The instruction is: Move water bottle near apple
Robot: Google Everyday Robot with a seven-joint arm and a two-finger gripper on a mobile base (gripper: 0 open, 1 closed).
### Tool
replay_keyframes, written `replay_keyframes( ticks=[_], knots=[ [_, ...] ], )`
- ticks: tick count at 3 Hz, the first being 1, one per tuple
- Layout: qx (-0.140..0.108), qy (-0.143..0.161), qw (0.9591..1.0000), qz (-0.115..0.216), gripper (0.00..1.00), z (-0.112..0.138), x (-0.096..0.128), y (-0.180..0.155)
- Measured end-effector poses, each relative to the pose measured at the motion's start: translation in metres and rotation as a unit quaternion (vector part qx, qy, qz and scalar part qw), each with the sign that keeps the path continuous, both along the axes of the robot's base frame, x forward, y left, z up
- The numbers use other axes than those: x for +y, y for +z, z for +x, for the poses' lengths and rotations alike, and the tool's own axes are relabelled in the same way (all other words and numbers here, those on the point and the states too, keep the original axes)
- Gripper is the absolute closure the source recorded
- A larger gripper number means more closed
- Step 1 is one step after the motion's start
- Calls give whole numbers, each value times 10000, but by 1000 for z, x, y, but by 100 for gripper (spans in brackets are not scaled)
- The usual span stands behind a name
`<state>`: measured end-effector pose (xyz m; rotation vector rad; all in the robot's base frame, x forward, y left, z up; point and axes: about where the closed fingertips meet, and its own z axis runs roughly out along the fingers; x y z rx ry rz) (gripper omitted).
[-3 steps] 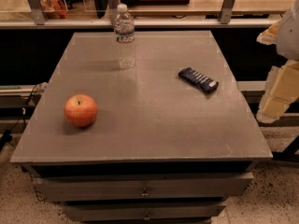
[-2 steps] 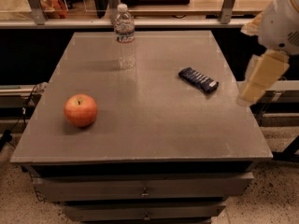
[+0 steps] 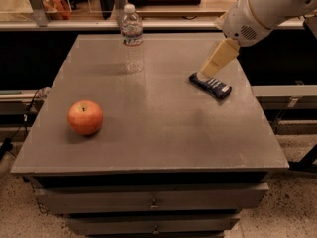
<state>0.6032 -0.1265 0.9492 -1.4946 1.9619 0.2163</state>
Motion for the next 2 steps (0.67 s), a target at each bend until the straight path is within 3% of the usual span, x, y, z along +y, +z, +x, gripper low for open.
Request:
replay_keyframes(
  ticks=[1,2],
  knots=[
    [0,0,10000,0,0,0,0,0],
    [-22,107,9959,895,0,19,39,-12]
  ],
)
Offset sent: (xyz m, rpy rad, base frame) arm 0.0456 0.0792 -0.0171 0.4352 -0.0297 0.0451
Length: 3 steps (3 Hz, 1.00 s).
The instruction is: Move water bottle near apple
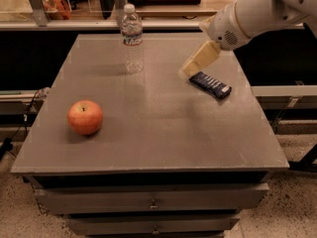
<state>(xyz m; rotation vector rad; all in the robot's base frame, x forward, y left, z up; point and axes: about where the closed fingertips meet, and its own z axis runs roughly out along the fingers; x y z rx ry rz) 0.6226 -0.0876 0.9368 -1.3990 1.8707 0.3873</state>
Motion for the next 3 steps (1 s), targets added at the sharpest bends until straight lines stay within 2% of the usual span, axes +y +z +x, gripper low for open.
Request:
replay_keyframes(
  ticks=[1,3],
  knots=[
    [-42,-27,9941,1085,0,32,53,-15],
    [-434,-88,9791,1984,0,67,115,-21]
  ],
)
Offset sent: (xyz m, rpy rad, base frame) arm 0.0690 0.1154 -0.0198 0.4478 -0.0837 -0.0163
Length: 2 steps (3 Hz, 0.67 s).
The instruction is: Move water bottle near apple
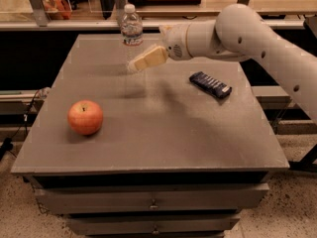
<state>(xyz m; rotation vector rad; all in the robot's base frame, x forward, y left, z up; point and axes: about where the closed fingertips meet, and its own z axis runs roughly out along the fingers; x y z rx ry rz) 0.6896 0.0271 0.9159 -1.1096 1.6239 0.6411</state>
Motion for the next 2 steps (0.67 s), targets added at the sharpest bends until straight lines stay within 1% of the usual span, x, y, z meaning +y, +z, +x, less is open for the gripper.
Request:
replay_keyframes(
  ticks=[1,2],
  knots=[
    [-165,-53,9993,341,0,17,31,0],
    [-230,-63,9980,577,0,30,56,0]
  ],
)
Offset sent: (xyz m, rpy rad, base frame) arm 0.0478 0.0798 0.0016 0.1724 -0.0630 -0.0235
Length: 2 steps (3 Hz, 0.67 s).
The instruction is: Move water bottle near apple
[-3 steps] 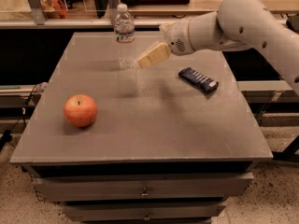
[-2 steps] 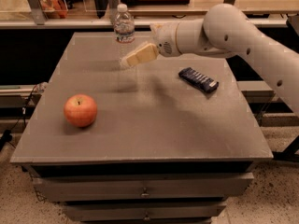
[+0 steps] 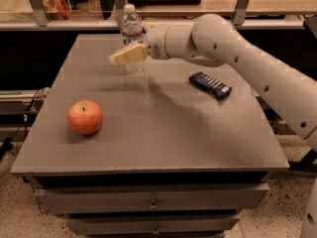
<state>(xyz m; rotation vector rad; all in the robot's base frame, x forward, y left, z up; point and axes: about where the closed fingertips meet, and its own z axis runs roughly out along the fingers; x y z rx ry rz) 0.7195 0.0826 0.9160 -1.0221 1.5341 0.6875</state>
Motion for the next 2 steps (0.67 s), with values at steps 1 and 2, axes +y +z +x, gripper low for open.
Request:
replay_keyframes(
  ticks=[1,2],
  knots=[
    [16,-74,9997,228,20,12,16,-3],
    [57,-199,9992,347,51,16,8,-1]
  ],
)
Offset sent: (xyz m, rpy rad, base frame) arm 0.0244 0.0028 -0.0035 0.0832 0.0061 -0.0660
